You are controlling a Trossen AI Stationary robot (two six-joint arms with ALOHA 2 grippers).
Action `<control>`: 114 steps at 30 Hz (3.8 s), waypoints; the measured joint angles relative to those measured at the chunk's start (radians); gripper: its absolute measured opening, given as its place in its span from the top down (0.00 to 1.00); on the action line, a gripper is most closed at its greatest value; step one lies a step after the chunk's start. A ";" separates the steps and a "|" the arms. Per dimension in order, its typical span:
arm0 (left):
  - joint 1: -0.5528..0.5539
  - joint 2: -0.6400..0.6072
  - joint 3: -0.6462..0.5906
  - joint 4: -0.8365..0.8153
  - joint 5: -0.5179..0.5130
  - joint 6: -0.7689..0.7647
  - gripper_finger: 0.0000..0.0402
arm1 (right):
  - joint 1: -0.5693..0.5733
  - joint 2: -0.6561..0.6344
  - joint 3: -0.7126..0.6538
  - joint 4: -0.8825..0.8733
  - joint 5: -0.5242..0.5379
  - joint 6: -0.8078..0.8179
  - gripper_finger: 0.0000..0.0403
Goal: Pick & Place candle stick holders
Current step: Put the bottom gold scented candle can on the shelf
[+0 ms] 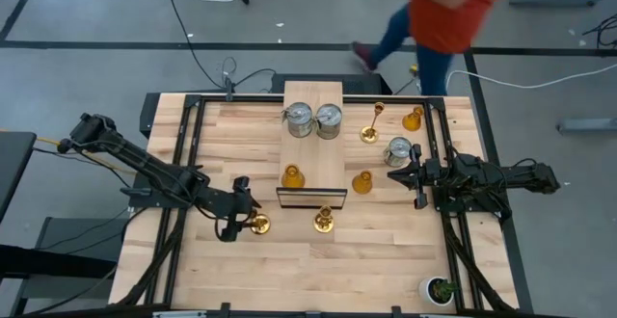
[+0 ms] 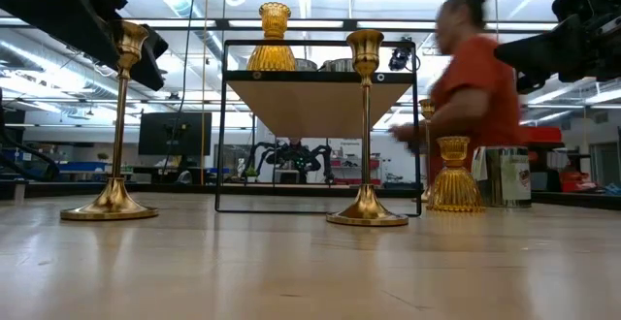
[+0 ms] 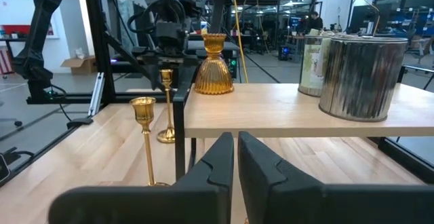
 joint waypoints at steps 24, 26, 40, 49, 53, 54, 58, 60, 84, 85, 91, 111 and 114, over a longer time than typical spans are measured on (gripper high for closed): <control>0.000 0.000 0.002 0.001 0.027 0.000 0.71 | 0.000 0.000 0.000 0.000 0.000 0.000 0.93; 0.000 0.001 0.010 -0.010 0.024 -0.020 0.70 | 0.000 0.000 0.000 0.000 0.000 0.000 0.93; 0.002 0.001 0.326 -0.367 -0.033 -0.021 0.71 | 0.000 0.000 0.000 0.000 0.001 0.000 0.93; 0.026 0.001 0.580 -0.590 -0.137 0.010 0.73 | 0.000 0.000 0.000 0.000 0.001 0.000 0.93; 0.062 0.001 0.650 -0.647 -0.164 0.027 0.73 | 0.000 0.000 0.000 0.000 0.001 0.000 0.93; 0.072 0.001 0.662 -0.659 -0.165 0.032 0.73 | 0.000 0.000 0.000 0.000 0.001 0.000 0.93; 0.116 0.001 0.701 -0.667 -0.167 0.043 0.73 | 0.000 0.000 0.000 0.000 0.001 0.000 0.93; 0.141 0.001 0.715 -0.667 -0.168 0.055 0.73 | 0.000 0.000 0.000 0.000 0.001 0.000 0.93; 0.624 0.001 0.798 -0.638 -0.227 0.184 0.73 | 0.000 0.000 0.000 0.000 0.001 0.000 0.93; 0.644 0.001 0.798 -0.628 -0.227 0.192 0.73 | 0.000 0.000 0.000 0.000 0.001 0.000 0.93; 0.768 0.021 0.797 -0.528 -0.216 0.227 0.73 | 0.000 0.000 0.000 0.000 0.001 0.000 0.93; 1.103 0.284 0.974 -0.347 0.054 0.263 0.73 | 0.000 0.000 0.000 0.000 0.002 0.000 0.93; 1.129 0.354 1.060 -0.351 0.117 0.298 0.73 | 0.000 0.000 0.000 0.000 -0.001 0.000 0.93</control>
